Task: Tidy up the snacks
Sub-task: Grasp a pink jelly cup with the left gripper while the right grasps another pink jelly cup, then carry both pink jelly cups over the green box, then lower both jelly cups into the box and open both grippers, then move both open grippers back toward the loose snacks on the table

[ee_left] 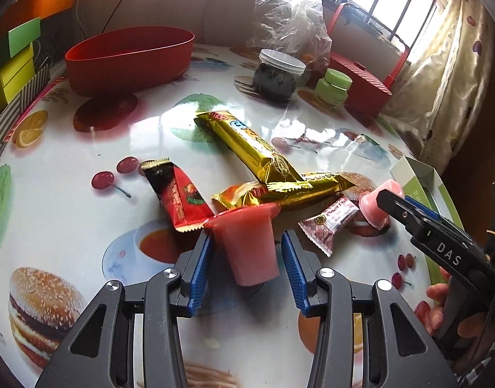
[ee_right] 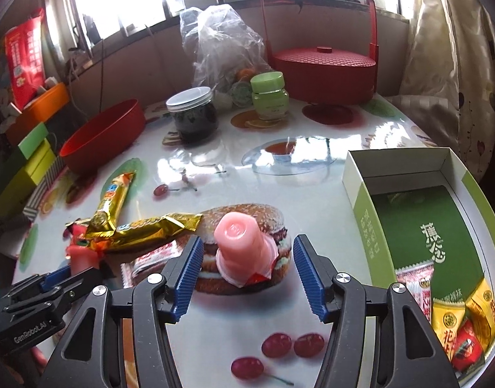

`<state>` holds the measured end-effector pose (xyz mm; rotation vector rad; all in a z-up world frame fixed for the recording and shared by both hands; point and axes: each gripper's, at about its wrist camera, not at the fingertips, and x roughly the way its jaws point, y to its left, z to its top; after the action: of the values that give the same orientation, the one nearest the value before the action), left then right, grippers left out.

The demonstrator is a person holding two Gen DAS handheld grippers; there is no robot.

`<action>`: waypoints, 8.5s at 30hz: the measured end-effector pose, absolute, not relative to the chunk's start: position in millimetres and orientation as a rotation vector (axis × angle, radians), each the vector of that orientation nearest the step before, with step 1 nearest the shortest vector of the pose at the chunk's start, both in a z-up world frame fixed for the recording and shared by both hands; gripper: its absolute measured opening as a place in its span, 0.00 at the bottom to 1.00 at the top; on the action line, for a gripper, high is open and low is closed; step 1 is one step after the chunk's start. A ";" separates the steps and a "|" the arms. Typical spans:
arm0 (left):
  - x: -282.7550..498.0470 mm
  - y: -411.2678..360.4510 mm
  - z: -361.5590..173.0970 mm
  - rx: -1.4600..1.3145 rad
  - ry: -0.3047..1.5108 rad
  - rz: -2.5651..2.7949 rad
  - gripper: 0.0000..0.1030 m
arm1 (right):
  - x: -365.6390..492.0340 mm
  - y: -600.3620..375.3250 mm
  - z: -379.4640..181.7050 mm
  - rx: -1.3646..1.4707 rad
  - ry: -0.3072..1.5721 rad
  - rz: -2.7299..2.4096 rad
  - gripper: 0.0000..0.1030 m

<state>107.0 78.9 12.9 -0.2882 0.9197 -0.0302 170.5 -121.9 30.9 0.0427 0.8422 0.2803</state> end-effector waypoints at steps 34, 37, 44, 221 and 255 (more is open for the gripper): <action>106.1 79.1 13.0 -0.279 0.903 -0.017 0.32 | 180.0 -131.1 21.5 0.086 0.868 0.248 0.28; 103.2 78.5 14.0 -0.279 0.899 -0.022 0.31 | 176.5 -133.4 23.7 0.089 0.859 0.244 0.28; 93.6 73.9 16.3 -0.271 0.892 -0.037 0.30 | 164.5 -140.9 26.7 0.108 0.848 0.244 0.28; 86.9 -128.6 72.4 -0.054 0.856 -0.488 0.39 | 70.4 -286.2 69.6 0.159 0.719 0.029 0.45; 79.7 -42.2 61.1 -0.142 0.860 -0.304 0.39 | 84.5 -208.5 69.8 0.070 0.740 0.181 0.50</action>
<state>79.7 -42.2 61.1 -0.1425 0.8595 -0.3035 84.5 -208.5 69.8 0.0697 0.7403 0.1806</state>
